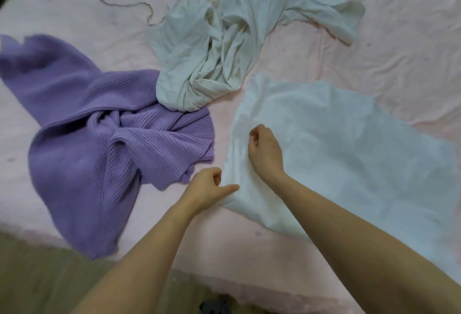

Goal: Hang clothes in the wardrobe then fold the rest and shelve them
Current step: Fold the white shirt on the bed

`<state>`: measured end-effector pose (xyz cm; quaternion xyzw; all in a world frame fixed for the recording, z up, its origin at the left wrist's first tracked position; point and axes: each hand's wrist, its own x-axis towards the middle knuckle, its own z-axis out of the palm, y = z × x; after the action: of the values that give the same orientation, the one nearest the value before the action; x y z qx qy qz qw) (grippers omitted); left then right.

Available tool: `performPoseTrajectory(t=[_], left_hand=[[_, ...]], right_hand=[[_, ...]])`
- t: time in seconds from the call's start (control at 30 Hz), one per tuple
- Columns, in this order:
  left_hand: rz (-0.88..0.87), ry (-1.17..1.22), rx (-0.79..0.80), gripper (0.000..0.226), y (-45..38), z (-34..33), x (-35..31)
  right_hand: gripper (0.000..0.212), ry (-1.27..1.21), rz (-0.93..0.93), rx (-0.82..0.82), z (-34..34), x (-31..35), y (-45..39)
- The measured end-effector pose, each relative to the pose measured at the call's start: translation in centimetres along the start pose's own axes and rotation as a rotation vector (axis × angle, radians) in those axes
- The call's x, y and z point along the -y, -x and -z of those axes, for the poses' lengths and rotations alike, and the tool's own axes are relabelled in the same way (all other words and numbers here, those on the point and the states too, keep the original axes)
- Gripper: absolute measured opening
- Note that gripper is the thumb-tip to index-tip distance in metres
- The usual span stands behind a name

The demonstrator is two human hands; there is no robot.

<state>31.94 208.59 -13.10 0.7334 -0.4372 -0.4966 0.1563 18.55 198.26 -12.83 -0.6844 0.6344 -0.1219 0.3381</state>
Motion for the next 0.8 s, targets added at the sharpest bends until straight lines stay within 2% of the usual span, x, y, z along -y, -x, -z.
performPoseTrajectory(t=[0.13, 0.2, 0.3, 0.33, 0.37, 0.47, 0.53, 0.63, 0.67, 0.73, 0.8], left_hand=[[-0.107, 0.029, -0.137, 0.034, 3.4, 0.1, 3.1], [-0.088, 0.198, -0.207, 0.024, 4.5, 0.2, 3.4], [-0.006, 0.550, -0.192, 0.023, 5.2, -0.1, 2.7], [0.018, 0.586, -0.199, 0.022, 5.3, -0.3, 2.7], [0.030, 0.523, -0.227, 0.022, 5.2, -0.5, 2.9], [-0.016, 0.053, -0.327, 0.017, 4.6, -1.0, 3.7], [-0.052, -0.080, -0.310, 0.012, 4.4, -1.2, 3.8], [-0.252, -0.406, -0.366, 0.042, 4.9, -1.9, 4.7], [-0.345, -0.545, -0.386, 0.044, 4.8, -2.1, 5.7], [-0.425, -0.816, -0.407, 0.046, 4.3, -2.3, 7.6], [-0.395, -0.931, -0.449, 0.042, 3.6, -2.0, 7.5]], right_hand=[[0.042, 0.031, 0.052, 0.076, -1.5, -1.4, 4.8], [0.049, 0.088, 0.083, 0.066, -2.0, -2.0, 6.9], [0.055, 0.215, 0.130, 0.147, -2.7, -3.1, 8.6], [0.059, 0.255, 0.142, 0.178, -3.0, -3.4, 9.0], [0.064, 0.295, 0.155, 0.200, -3.4, -3.7, 9.2], [0.073, 0.386, 0.192, 0.203, -4.1, -4.3, 9.5], [0.072, 0.440, 0.214, 0.172, -4.8, -4.7, 9.9], [0.070, 0.488, 0.204, 0.171, -6.3, -5.4, 10.6], [0.071, 0.501, 0.202, 0.193, -6.8, -5.8, 10.6], [0.073, 0.513, 0.219, 0.233, -7.5, -6.1, 10.0], [0.073, 0.498, 0.256, 0.232, -7.3, -5.9, 9.5]])
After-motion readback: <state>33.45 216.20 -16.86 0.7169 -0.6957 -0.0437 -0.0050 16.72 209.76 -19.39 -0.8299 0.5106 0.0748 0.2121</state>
